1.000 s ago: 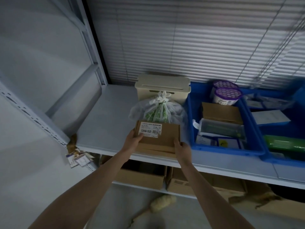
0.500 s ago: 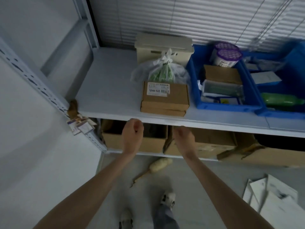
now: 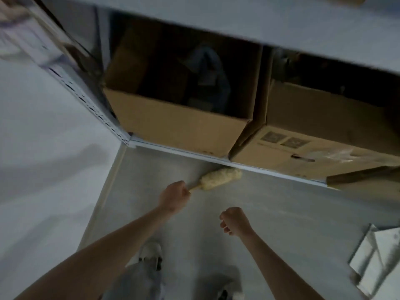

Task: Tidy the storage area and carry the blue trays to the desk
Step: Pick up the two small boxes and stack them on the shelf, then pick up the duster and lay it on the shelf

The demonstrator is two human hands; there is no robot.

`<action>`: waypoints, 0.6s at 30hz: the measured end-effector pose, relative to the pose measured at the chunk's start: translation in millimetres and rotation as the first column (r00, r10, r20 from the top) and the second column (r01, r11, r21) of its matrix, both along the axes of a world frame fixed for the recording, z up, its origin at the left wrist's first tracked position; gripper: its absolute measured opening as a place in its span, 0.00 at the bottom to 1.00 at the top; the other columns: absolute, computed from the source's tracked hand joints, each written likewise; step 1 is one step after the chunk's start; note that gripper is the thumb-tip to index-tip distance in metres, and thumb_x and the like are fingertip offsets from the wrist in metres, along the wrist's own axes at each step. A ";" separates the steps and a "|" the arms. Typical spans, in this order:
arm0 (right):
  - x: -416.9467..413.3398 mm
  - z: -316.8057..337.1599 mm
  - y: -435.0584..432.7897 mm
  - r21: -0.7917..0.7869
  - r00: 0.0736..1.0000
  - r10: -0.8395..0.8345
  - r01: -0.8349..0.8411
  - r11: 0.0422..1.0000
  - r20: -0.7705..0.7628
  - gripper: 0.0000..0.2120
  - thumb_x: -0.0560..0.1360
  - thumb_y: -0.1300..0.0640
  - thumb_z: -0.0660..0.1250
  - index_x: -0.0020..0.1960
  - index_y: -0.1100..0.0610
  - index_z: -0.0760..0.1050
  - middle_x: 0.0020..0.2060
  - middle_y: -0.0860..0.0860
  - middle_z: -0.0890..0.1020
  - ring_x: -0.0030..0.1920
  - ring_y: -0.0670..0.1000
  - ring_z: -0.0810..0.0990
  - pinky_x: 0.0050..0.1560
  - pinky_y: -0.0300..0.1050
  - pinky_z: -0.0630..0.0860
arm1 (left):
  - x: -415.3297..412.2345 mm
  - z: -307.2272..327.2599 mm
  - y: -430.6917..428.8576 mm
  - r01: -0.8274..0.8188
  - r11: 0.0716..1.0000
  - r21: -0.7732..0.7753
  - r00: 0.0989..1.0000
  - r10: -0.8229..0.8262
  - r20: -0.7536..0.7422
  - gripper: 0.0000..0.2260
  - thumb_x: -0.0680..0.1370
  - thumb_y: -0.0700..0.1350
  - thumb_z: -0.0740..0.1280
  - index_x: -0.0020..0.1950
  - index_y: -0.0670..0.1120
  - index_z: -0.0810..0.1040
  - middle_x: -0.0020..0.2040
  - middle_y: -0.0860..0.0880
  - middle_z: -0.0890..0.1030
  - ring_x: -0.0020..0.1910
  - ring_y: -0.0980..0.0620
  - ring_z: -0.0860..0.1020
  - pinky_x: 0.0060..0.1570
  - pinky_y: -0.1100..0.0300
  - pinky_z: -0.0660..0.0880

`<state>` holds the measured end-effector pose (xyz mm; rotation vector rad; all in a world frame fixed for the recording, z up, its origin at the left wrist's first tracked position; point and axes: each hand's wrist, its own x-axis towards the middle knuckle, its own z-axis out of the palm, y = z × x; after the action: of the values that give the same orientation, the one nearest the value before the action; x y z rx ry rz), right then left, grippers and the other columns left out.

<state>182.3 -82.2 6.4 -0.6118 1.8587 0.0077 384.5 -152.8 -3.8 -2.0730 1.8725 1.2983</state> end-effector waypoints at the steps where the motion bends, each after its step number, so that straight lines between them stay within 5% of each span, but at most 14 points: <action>1: -8.6 -42.5 -0.8 -0.004 0.999 0.022 -0.022 1.000 -0.024 0.08 0.72 0.59 0.62 0.38 0.59 0.78 0.33 0.55 0.84 0.32 0.54 0.81 0.36 0.44 0.77 | -12.1 -40.2 -6.7 0.067 0.998 -0.006 0.998 -0.067 0.019 0.07 0.76 0.48 0.64 0.50 0.46 0.78 0.50 0.46 0.81 0.50 0.45 0.80 0.44 0.54 0.74; 6: -61.6 -261.1 -15.0 -0.042 0.987 0.130 -0.135 0.990 -0.093 0.07 0.68 0.59 0.60 0.38 0.57 0.77 0.42 0.59 0.86 0.42 0.58 0.85 0.43 0.50 0.80 | -100.3 -246.5 -51.0 0.393 0.910 -0.134 0.911 -0.365 0.192 0.22 0.76 0.54 0.68 0.66 0.46 0.71 0.64 0.44 0.74 0.61 0.42 0.75 0.54 0.48 0.75; 9: -85.2 -343.2 -30.1 -0.150 0.990 0.050 -0.069 0.986 -0.128 0.08 0.66 0.56 0.59 0.38 0.57 0.77 0.43 0.60 0.85 0.45 0.61 0.85 0.45 0.53 0.81 | -146.1 -333.7 -66.7 0.514 0.831 -0.213 0.845 -0.448 0.291 0.31 0.75 0.58 0.68 0.73 0.45 0.64 0.66 0.43 0.70 0.63 0.40 0.72 0.56 0.47 0.72; 12: -95.2 -389.2 -36.8 -0.194 0.992 0.023 -0.046 0.980 -0.123 0.09 0.68 0.56 0.61 0.39 0.58 0.78 0.41 0.59 0.86 0.45 0.61 0.85 0.44 0.52 0.81 | -166.3 -379.7 -66.9 0.517 0.818 -0.252 0.844 -0.438 0.310 0.25 0.77 0.54 0.67 0.69 0.44 0.68 0.64 0.43 0.74 0.60 0.39 0.75 0.50 0.49 0.74; 15: -91.5 -395.4 -29.8 -0.234 0.999 0.009 -0.019 0.972 -0.042 0.07 0.71 0.58 0.64 0.38 0.60 0.79 0.37 0.60 0.86 0.36 0.59 0.83 0.39 0.52 0.81 | -161.7 -387.8 -58.2 0.274 0.945 -0.181 0.961 -0.260 0.096 0.20 0.75 0.54 0.66 0.63 0.46 0.76 0.57 0.43 0.82 0.54 0.40 0.81 0.49 0.51 0.79; 18: -75.8 -349.4 -6.3 -0.180 0.979 -0.149 0.172 0.968 0.136 0.06 0.74 0.64 0.68 0.50 0.58 0.77 0.36 0.57 0.81 0.32 0.52 0.77 0.33 0.43 0.73 | -147.3 -352.0 -43.0 -0.141 0.986 0.092 0.965 0.158 -0.208 0.22 0.69 0.54 0.66 0.61 0.47 0.80 0.55 0.45 0.84 0.55 0.43 0.82 0.54 0.52 0.80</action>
<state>106.5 -88.5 -343.0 -0.5772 1.7971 -0.3122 237.2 -195.8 -355.7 -2.1476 1.7367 1.6638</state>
